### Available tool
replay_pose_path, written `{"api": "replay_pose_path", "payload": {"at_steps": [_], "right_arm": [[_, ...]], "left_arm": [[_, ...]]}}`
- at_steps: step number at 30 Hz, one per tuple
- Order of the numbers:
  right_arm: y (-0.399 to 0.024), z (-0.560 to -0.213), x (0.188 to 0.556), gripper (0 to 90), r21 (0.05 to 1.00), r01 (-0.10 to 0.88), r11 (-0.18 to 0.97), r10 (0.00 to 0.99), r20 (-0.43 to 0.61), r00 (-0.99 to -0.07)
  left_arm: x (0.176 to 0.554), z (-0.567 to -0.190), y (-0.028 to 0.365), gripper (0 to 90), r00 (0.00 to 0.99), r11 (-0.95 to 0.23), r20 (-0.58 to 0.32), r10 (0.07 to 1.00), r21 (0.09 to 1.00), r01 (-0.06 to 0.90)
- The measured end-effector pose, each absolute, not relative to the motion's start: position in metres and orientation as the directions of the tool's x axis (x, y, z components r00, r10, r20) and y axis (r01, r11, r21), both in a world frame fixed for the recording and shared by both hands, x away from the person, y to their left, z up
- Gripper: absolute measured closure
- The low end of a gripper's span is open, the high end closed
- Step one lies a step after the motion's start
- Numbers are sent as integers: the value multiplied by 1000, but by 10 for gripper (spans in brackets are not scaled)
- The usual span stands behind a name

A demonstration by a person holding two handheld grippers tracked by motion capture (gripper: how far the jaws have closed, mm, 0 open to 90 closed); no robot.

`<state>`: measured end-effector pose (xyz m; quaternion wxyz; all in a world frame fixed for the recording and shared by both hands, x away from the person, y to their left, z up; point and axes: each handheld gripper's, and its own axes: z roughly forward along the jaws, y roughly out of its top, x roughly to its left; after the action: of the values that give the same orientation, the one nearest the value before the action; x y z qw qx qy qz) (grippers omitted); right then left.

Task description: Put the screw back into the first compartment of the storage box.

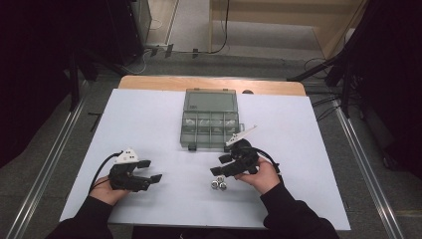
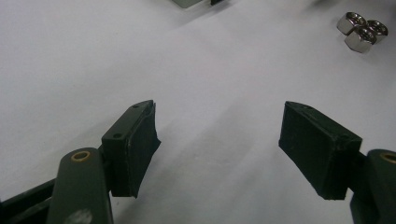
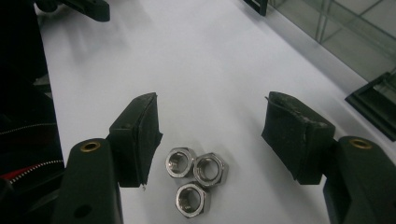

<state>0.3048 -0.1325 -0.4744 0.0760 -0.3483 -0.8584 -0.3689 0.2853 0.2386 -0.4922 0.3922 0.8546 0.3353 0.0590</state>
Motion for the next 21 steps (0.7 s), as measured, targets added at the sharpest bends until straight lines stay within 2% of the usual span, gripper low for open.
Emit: {"api": "replay_pose_path", "payload": {"at_steps": [21], "right_arm": [[-147, -489, 291, 378, 554, 687, 470, 586, 386, -713]], "left_arm": [[289, -491, 236, 272, 775, -472, -160, 611, 713, 519]]}}
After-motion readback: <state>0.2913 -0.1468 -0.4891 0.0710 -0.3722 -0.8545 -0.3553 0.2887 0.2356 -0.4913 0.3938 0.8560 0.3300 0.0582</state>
